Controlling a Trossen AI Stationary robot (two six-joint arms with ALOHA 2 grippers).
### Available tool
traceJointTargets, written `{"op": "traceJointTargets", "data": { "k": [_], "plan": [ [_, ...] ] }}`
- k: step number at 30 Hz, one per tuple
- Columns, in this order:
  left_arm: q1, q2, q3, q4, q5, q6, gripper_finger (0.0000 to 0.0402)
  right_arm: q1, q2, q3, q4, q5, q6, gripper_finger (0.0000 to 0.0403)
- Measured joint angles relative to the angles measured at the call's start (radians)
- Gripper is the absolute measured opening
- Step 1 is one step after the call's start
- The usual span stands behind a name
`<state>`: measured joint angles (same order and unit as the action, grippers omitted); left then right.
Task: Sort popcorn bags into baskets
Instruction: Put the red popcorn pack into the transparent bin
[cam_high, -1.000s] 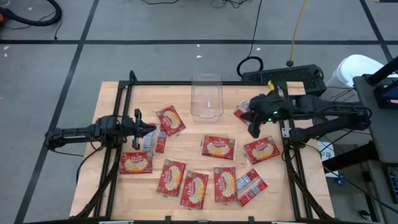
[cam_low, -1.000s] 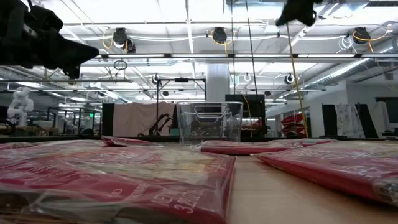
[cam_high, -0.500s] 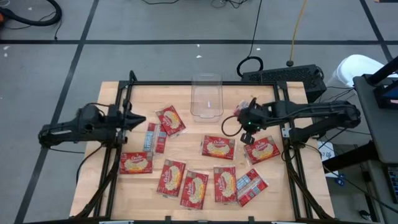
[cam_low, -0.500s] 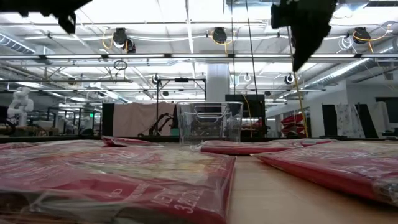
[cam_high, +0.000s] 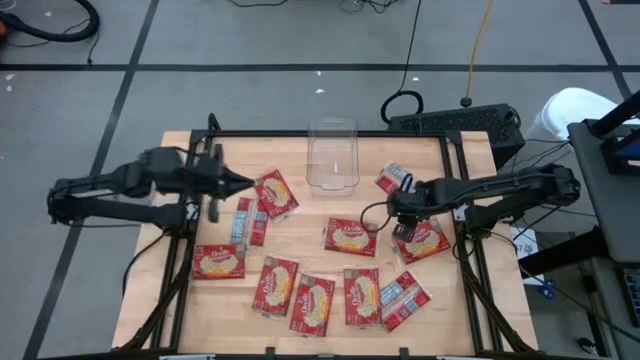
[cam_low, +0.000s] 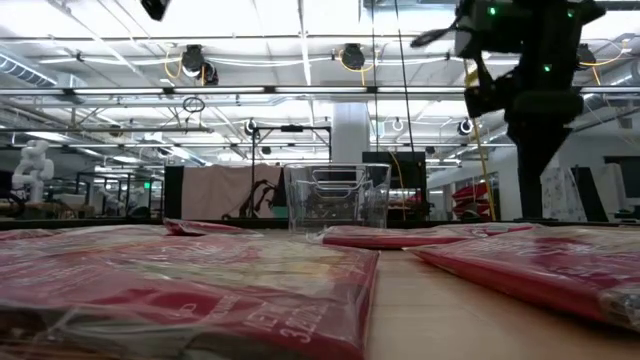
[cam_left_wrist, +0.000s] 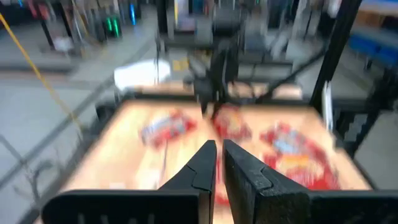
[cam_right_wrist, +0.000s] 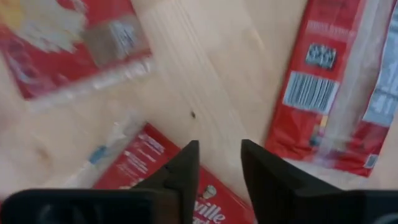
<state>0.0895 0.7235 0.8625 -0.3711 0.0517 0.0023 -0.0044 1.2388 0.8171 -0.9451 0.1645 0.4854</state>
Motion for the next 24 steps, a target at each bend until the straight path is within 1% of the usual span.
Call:
{"op": "traceJointTargets", "data": {
  "k": [3,7,10,12,15,20,24],
  "plan": [
    [0.0,0.086,0.004,-0.012,0.0,0.0,0.0035,0.0,0.0,-0.027,-0.001,0.047,-0.003,0.0163],
    [-0.001,0.18,0.006,-0.013,0.0,-0.001,0.0035,0.0,0.0,-0.055,0.011,0.145,-0.038,0.0206],
    [-0.016,0.245,0.005,-0.001,-0.003,0.0,0.0035,0.0,-0.001,-0.086,0.052,0.212,-0.063,0.0234],
    [-0.031,0.277,0.005,0.022,-0.016,0.007,0.0035,-0.001,0.0,-0.104,0.087,0.228,-0.079,0.0247],
    [-0.057,0.322,0.005,0.076,-0.025,0.018,0.0035,-0.014,0.0,-0.132,0.13,0.229,-0.079,0.0257],
    [-0.101,0.374,0.005,0.182,-0.026,0.023,0.0035,-0.058,0.0,-0.188,0.167,0.231,-0.069,0.0258],
    [-0.129,0.412,0.005,0.243,-0.026,0.064,0.0035,-0.091,-0.001,-0.23,0.205,0.229,-0.079,0.0258]
  ]
}}
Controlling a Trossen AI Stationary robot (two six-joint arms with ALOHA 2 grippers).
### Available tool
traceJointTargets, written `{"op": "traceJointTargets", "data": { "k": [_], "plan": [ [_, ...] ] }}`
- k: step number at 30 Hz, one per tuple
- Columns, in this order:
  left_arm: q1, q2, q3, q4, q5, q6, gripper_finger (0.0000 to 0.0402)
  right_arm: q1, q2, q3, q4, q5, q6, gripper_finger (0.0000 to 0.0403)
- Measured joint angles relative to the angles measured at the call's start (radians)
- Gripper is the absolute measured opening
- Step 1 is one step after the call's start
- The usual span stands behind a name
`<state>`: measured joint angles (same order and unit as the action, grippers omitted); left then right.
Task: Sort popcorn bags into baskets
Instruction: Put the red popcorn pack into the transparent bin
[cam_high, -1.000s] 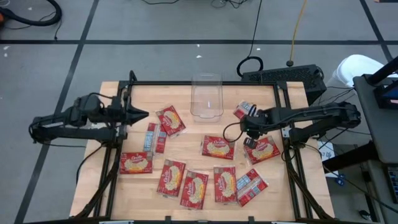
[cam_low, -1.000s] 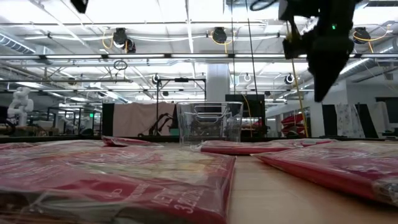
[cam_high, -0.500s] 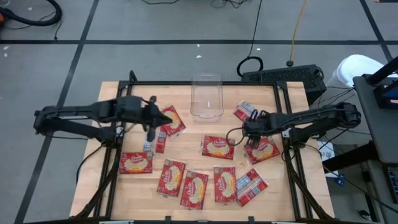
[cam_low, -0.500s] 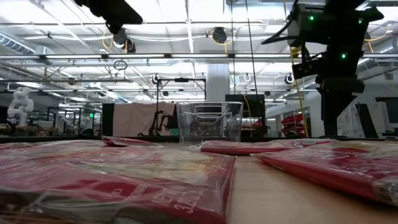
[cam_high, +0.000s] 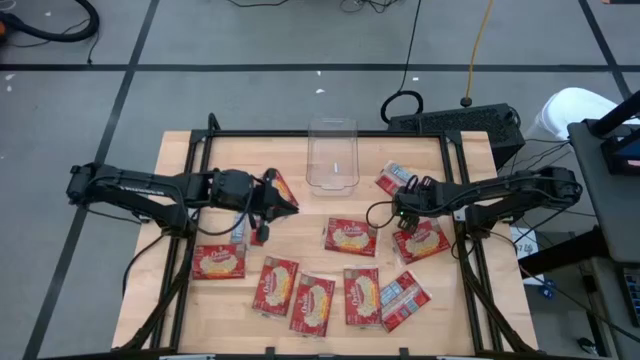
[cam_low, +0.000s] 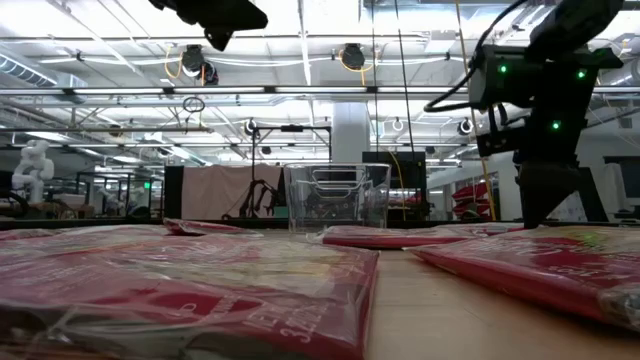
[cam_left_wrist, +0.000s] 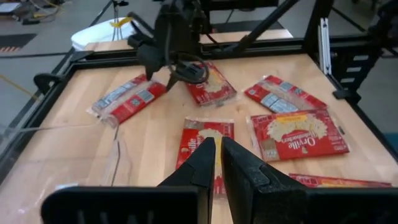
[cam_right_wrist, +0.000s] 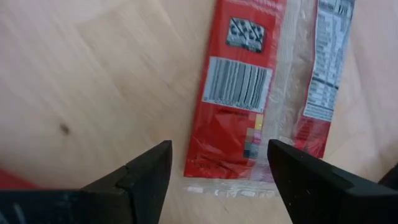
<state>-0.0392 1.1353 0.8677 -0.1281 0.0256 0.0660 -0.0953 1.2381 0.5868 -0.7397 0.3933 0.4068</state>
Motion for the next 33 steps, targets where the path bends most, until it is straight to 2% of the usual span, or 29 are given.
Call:
{"op": "traceJointTargets", "data": {
  "k": [4,7,17,21,26,33],
  "plan": [
    [-0.01,0.034,0.0,0.029,0.0,0.019,0.0035,-0.03,0.0,-0.025,0.035,-0.028,-0.007,0.0243],
    [-0.009,0.055,0.0,0.036,0.0,0.018,0.0035,-0.044,0.006,-0.025,0.042,-0.031,0.0,0.0208],
    [-0.026,0.107,0.0,0.09,0.0,0.004,0.0035,-0.054,0.146,-0.02,0.096,-0.108,-0.001,0.0014],
    [-0.043,0.105,0.0,0.094,0.0,0.006,0.0035,-0.046,0.142,-0.004,0.134,-0.11,0.023,0.0009],
    [-0.056,0.105,0.0,0.097,0.0,0.015,0.0035,-0.03,0.061,0.037,0.146,-0.156,0.043,0.0001],
    [-0.081,0.141,0.0,0.15,-0.002,0.079,0.0036,0.017,-0.059,0.055,0.175,-0.116,0.061,0.0]
  ]
}}
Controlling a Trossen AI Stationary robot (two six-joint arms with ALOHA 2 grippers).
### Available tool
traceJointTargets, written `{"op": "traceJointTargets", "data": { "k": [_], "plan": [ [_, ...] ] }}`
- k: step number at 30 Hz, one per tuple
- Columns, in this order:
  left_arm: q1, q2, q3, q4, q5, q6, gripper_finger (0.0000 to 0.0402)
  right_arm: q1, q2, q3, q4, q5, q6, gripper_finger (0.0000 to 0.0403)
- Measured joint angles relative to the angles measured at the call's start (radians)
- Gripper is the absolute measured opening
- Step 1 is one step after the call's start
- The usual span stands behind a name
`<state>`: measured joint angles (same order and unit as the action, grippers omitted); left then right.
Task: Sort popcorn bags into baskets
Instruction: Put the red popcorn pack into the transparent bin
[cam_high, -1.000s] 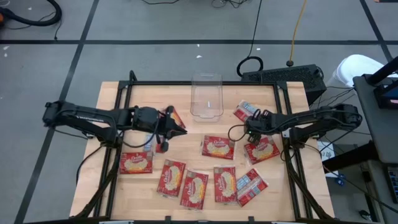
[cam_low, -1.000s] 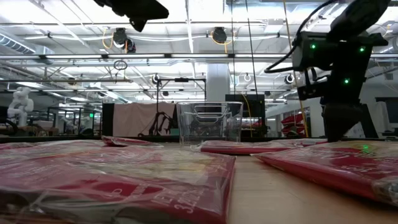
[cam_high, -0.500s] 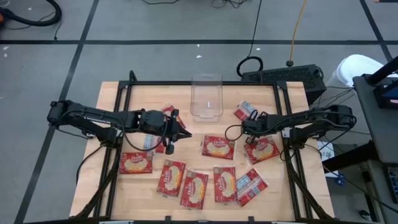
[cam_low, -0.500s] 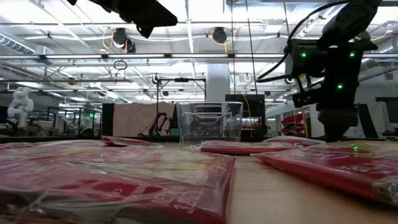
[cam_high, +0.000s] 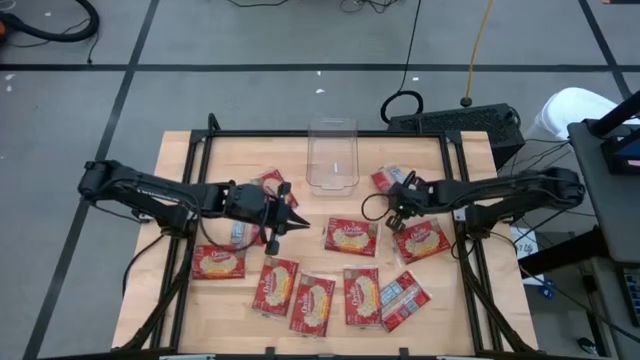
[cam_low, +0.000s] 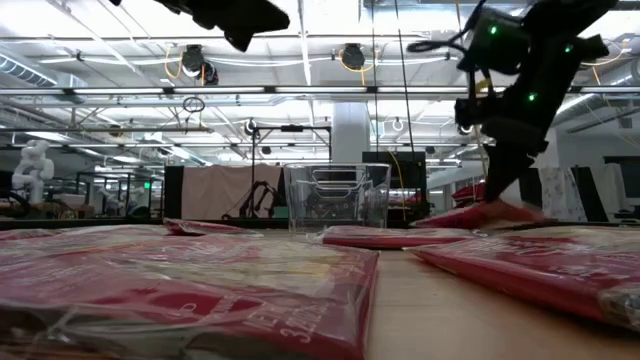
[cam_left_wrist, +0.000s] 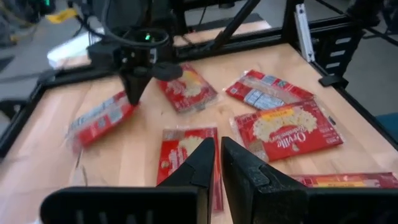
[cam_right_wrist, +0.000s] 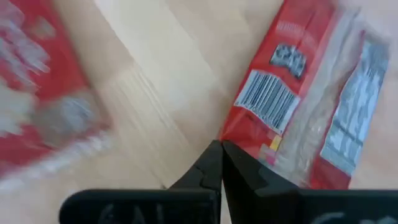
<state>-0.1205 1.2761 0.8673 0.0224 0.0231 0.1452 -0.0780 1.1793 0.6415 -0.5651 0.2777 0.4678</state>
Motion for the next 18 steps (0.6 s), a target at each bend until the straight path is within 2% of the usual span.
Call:
{"op": "traceJointTargets", "data": {
  "k": [5,9,13,18],
  "plan": [
    [-0.013,0.066,0.0,0.104,0.001,0.057,0.0052,0.04,-0.04,0.0,0.015,0.009,0.016,0.0],
    [-0.013,0.133,0.0,0.205,-0.003,0.072,0.0094,0.062,-0.051,0.0,0.012,0.009,0.018,0.0],
    [-0.019,0.18,0.0,0.266,-0.058,0.073,0.0139,0.086,-0.047,0.0,-0.012,-0.018,0.006,0.0003],
    [-0.024,0.191,0.0,0.283,-0.103,0.069,0.0177,0.093,-0.007,0.0,-0.052,-0.014,-0.089,0.0056]
  ]
}}
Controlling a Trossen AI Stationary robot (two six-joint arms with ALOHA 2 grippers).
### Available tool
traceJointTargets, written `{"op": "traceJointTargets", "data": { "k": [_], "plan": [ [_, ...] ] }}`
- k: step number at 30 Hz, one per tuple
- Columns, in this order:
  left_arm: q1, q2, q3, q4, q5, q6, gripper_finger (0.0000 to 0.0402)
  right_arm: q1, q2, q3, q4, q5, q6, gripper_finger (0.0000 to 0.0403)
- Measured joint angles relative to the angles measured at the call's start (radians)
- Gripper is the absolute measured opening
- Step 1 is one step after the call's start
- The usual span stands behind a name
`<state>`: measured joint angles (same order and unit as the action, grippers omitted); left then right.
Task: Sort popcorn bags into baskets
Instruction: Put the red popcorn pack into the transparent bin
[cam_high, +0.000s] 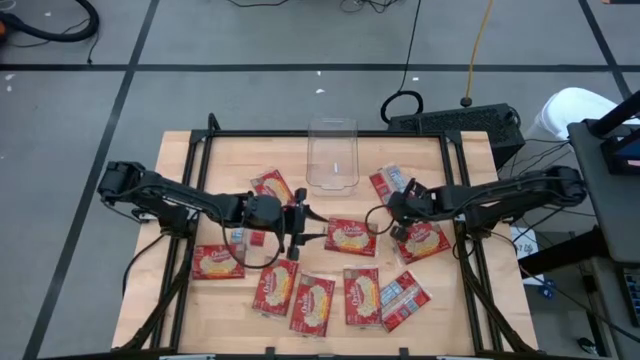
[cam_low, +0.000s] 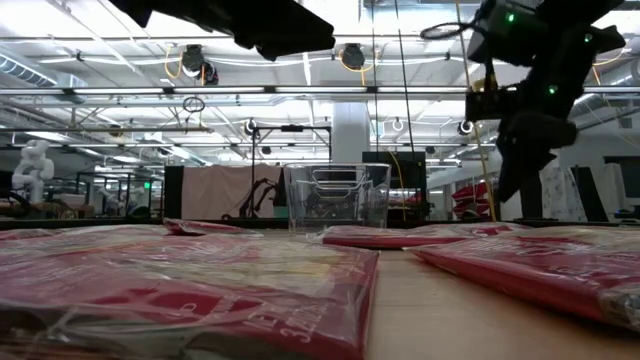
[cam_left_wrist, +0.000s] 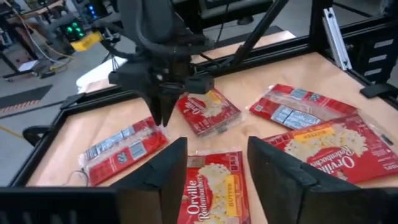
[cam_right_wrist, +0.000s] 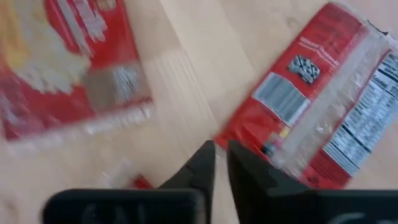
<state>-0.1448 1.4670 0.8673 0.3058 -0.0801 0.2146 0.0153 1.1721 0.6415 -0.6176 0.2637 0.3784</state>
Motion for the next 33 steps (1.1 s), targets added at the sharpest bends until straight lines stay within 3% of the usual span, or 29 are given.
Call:
{"op": "traceJointTargets", "data": {
  "k": [5,10,16,21,29,33],
  "plan": [
    [-0.002,0.0,0.0,0.0,-0.008,-0.01,0.0188,0.0,0.076,0.0,-0.054,0.077,-0.129,0.0148],
    [-0.003,0.0,0.0,0.0,-0.008,-0.01,0.0181,0.0,0.144,0.0,-0.02,0.128,-0.38,0.023],
    [-0.003,0.0,0.0,-0.002,-0.009,-0.01,0.0173,0.0,0.214,-0.008,0.025,0.134,-0.513,0.0265],
    [-0.003,0.0,0.0,-0.003,-0.009,-0.009,0.0172,-0.001,0.259,-0.054,0.098,0.171,-0.579,0.0217],
    [-0.004,0.0,0.0,-0.025,-0.009,-0.026,0.0172,0.012,0.254,-0.066,0.16,0.176,-0.586,0.0019],
    [-0.011,0.0,0.0,-0.024,-0.009,-0.037,0.0172,0.049,0.204,-0.063,0.165,0.207,-0.528,0.0011]
  ]
}}
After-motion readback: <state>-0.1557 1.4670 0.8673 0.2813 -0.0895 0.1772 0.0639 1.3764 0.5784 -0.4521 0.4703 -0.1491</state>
